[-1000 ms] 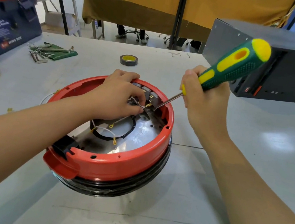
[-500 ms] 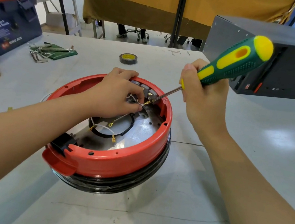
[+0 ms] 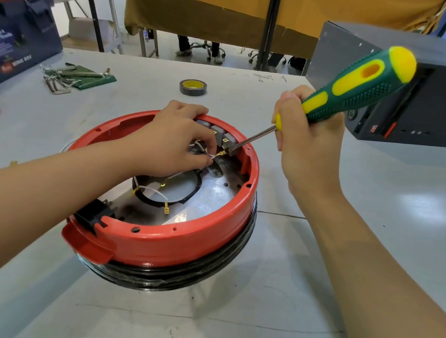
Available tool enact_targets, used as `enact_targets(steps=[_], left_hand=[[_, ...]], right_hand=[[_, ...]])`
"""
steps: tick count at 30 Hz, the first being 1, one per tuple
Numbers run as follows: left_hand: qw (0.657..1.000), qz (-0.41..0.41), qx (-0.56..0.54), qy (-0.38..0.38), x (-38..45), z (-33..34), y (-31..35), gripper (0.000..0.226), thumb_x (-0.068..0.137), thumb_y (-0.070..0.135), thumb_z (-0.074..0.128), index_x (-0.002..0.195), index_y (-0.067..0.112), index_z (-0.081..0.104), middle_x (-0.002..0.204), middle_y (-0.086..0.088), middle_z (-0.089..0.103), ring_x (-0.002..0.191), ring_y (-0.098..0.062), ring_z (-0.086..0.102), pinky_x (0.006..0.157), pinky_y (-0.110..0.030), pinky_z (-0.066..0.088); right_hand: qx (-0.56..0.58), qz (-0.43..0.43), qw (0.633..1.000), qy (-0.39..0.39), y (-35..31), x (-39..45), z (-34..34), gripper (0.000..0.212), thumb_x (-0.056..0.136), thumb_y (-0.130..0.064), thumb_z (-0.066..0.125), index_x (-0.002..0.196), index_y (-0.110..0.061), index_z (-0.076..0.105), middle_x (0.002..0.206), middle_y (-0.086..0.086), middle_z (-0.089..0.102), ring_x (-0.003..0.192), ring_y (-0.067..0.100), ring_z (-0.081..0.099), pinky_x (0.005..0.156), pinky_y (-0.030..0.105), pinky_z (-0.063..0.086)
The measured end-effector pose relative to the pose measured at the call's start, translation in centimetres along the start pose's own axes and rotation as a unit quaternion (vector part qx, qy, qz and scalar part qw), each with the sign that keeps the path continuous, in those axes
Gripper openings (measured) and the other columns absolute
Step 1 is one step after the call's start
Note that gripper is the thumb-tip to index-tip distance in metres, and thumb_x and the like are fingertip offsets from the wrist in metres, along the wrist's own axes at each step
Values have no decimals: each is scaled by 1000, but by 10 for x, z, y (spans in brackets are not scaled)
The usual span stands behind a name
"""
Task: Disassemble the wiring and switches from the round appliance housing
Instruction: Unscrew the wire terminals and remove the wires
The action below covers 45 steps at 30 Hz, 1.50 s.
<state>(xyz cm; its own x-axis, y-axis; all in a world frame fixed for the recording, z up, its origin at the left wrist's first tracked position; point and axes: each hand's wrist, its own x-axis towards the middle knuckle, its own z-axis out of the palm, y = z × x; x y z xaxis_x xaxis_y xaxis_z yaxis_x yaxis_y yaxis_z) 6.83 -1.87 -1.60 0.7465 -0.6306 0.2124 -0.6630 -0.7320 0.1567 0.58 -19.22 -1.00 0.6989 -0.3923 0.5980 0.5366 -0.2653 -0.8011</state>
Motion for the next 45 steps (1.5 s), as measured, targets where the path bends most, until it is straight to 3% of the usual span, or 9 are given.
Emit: enact_targets(steps=[14,19,22,26,31,36,45], left_hand=[[1000,0,2,1,1,0,1,14,85,36,64,98,33,67,151,-12,30,137,-33,20,109,-42,22],[1000,-1,0,2,-1,0,1,15,84,37,64,98,33,67,151,-11,30,137,-32,20,110,-43,22],[1000,0,1,4,0,0,1,15,84,37,64,98,32,68,150,-12,30,137,-33,21,110,-43,22],[1000,1,0,5,0,0,0,14,84,37,64,97,32,68,150,-12,31,136,-33,21,110,-42,22],[1000,3,-2,4,0,0,0,14,84,38,64,96,33,67,150,-12,30,137,-32,21,110,-42,22],[1000,0,1,1,0,0,0,14,84,39,64,97,34,67,150,-12,30,137,-33,21,111,-45,23],[1000,-1,-1,5,-1,0,1,14,84,37,64,97,32,68,151,-12,30,137,-32,20,110,-42,22]], right_hand=[[7,9,1000,26,-2,0,3,35,82,-20,50,62,8,44,58,26,39,51,21,36,51,27,32],[-32,-30,999,9,-3,-4,1,36,84,-16,50,60,10,46,51,14,37,50,20,37,51,26,32],[-53,-59,997,-8,-3,-7,1,35,86,-13,51,60,11,48,51,13,39,50,13,38,53,25,33],[-54,-69,996,-11,-3,-9,2,34,86,-11,51,60,10,47,54,21,42,52,17,39,54,27,35],[-50,-83,995,-10,-2,-7,-2,33,88,-9,51,60,7,49,52,11,42,52,10,40,55,20,35],[-46,-75,996,-24,-1,-6,-1,28,89,-9,51,61,-8,49,50,-6,39,49,4,40,55,16,34],[1,-13,1000,-5,0,-4,1,28,87,-16,50,60,-9,46,53,1,41,50,12,40,52,22,35]])
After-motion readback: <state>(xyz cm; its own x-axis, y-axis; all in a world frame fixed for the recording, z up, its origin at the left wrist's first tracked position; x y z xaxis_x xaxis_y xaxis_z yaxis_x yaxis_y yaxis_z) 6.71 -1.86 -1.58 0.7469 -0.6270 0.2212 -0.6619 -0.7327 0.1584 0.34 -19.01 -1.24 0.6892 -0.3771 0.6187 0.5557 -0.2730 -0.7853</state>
